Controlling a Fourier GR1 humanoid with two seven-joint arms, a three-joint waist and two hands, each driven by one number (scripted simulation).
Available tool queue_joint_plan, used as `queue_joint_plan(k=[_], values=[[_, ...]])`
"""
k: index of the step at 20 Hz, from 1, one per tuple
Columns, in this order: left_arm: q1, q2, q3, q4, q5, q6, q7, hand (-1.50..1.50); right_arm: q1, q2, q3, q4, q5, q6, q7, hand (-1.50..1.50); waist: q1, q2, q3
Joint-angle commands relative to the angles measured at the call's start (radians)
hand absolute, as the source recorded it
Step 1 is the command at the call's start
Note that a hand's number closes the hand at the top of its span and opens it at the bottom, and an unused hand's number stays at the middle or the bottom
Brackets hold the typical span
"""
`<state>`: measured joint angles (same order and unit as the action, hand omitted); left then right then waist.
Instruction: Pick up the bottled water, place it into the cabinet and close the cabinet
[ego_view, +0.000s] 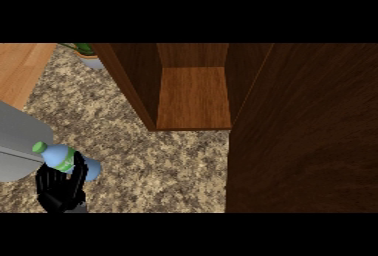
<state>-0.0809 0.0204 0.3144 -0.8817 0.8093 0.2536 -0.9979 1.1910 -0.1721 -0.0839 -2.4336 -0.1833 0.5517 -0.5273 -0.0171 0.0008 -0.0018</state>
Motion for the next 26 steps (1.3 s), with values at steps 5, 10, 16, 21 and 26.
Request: queue_joint_plan(k=[5,10,16,21,26], values=[[-0.053,0.017,-0.059,0.016,-0.078,-0.005,-0.041,1.5,-0.022,0.017,0.01,-0.11,-0.037,-0.003,0.046,-1.5,0.006,0.0,0.001],[-0.096,0.053,-0.355,0.064,-0.245,-0.267,0.143,1.5,-0.04,-0.005,0.032,-0.063,-0.025,0.015,0.001,-1.5,-0.047,0.002,-0.001],[-0.128,0.092,-0.407,-0.028,-0.246,-0.367,0.248,1.5,0.02,0.009,0.012,-0.118,-0.068,0.0,0.025,-1.5,-0.002,-0.005,0.001],[-0.109,0.048,-0.491,-0.199,-0.303,-0.288,0.299,1.5,-0.028,-0.012,-0.053,-0.101,-0.112,-0.013,0.049,-1.5,0.017,-0.005,0.002],[-0.084,0.031,-0.572,-0.42,-0.334,-0.202,0.436,1.5,-0.031,-0.012,-0.063,-0.087,-0.113,-0.006,0.062,-1.5,0.021,-0.007,0.003]])
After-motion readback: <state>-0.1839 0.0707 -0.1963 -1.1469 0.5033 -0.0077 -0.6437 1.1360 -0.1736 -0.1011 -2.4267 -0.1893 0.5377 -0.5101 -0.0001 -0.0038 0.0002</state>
